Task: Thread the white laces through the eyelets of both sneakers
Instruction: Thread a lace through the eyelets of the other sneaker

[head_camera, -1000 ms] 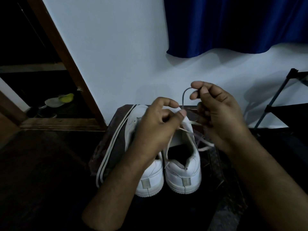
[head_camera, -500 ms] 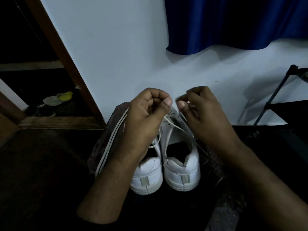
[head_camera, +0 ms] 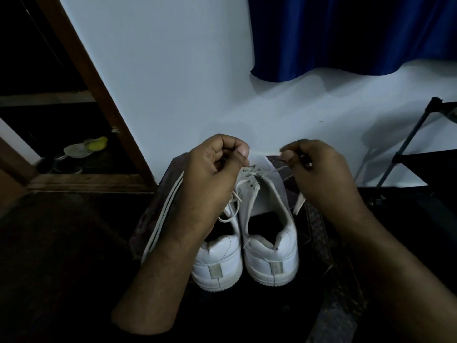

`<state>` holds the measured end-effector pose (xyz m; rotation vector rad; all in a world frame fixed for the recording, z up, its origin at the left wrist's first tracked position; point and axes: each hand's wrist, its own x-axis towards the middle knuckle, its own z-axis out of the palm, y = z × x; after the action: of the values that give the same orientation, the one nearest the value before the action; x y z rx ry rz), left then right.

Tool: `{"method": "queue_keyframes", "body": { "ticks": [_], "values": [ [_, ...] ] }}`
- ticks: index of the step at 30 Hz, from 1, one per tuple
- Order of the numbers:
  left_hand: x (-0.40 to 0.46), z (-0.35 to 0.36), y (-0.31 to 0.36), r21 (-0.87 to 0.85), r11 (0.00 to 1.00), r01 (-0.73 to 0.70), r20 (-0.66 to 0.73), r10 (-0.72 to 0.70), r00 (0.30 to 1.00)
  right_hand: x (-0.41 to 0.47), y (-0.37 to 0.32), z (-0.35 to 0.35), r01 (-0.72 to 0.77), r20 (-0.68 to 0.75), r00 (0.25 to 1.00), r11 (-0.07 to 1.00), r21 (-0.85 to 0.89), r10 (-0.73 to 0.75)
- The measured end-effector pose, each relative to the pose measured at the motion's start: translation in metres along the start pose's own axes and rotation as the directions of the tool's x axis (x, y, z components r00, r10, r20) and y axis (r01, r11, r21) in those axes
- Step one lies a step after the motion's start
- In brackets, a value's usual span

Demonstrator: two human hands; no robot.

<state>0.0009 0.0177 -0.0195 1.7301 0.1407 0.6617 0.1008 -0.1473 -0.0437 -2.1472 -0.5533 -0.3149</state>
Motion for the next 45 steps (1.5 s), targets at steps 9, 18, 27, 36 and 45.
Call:
{"method": "queue_keyframes", "body": {
  "ticks": [9,18,27,36,45],
  "values": [
    [-0.003,0.001,0.000,0.129,0.992,-0.016,0.107,0.002,0.994,-0.006,-0.017,0.011,0.180,0.111,0.976,0.982,0.056,-0.185],
    [-0.003,0.001,-0.001,0.286,0.958,-0.018,0.078,-0.004,0.997,-0.009,-0.020,0.003,0.151,0.180,0.966,0.969,0.195,-0.187],
    [-0.007,-0.002,0.008,0.311,0.950,-0.023,0.139,-0.021,0.990,-0.005,-0.018,0.004,0.284,0.087,0.952,0.953,0.108,-0.294],
    [-0.008,-0.005,-0.004,0.573,0.817,0.056,0.108,-0.143,0.984,-0.004,-0.011,-0.003,0.111,0.184,0.974,0.988,0.109,-0.130],
    [-0.002,-0.014,-0.009,0.566,0.803,0.188,0.146,-0.321,0.936,-0.011,-0.020,0.009,0.190,0.228,0.960,0.976,-0.110,-0.162]
  ]
}}
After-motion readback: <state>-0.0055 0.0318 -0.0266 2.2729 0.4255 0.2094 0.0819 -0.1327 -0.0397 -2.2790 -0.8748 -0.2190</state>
